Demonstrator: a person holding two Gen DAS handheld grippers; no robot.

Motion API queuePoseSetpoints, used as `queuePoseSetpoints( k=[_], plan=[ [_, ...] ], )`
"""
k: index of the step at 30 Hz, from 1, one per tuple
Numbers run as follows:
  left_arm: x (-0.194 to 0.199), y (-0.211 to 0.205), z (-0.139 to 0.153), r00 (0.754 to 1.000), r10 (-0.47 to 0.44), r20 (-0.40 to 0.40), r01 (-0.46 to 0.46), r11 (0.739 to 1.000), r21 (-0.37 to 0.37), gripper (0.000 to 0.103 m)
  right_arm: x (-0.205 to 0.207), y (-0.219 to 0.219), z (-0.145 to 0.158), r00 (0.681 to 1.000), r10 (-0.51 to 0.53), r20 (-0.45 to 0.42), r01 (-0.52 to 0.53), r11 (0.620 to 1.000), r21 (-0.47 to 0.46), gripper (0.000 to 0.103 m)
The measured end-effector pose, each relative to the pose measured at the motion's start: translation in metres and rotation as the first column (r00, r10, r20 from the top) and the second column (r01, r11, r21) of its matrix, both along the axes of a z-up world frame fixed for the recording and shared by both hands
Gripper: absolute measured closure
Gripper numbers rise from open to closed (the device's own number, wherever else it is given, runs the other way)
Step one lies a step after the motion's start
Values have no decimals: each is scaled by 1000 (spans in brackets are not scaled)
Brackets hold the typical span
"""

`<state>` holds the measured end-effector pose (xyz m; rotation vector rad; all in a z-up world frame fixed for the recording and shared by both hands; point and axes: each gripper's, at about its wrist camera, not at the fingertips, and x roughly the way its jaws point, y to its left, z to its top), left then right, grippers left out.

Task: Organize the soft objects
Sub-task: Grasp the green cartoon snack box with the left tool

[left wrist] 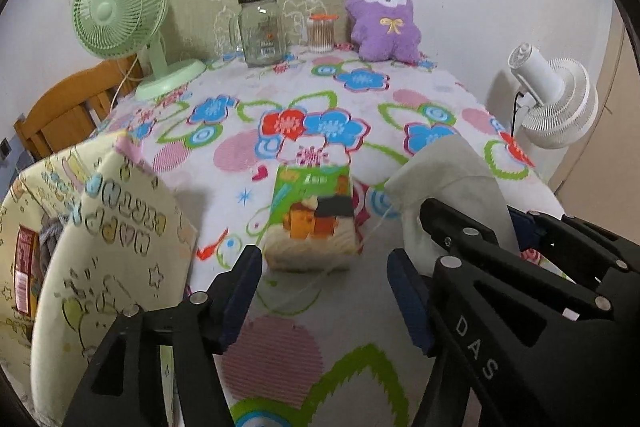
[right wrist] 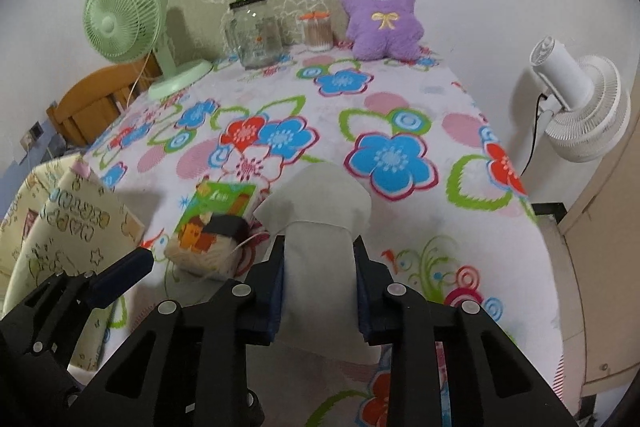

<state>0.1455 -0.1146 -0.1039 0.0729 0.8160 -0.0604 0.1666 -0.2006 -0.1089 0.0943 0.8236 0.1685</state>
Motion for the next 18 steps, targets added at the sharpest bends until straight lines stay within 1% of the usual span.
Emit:
queuePoseSetpoints(
  k=[3, 6, 13, 16, 18],
  plan=[
    [6, -2, 3, 1000, 4, 13, -4, 1000, -3, 34, 3, -4, 4, 1000, -15, 10, 15, 1000, -1, 71],
    [14, -1, 1, 1000, 19, 6, -19, 1000, -8, 34, 8, -6, 4, 1000, -27, 14, 27, 1000, 1, 71],
    [28, 4, -10, 998, 50, -23, -50, 999, -10, 34, 20, -5, -3, 999, -36, 1, 36, 999, 2, 71],
    [33, 5, -16, 997, 51, -49, -52, 999, -14, 34, 24, -5, -8, 999, -33, -14, 34, 999, 5, 71],
    [36, 6, -20, 997, 50, -65, -51, 999, -15, 37, 26, -4, -11, 999, -33, -23, 33, 999, 6, 71]
  ],
)
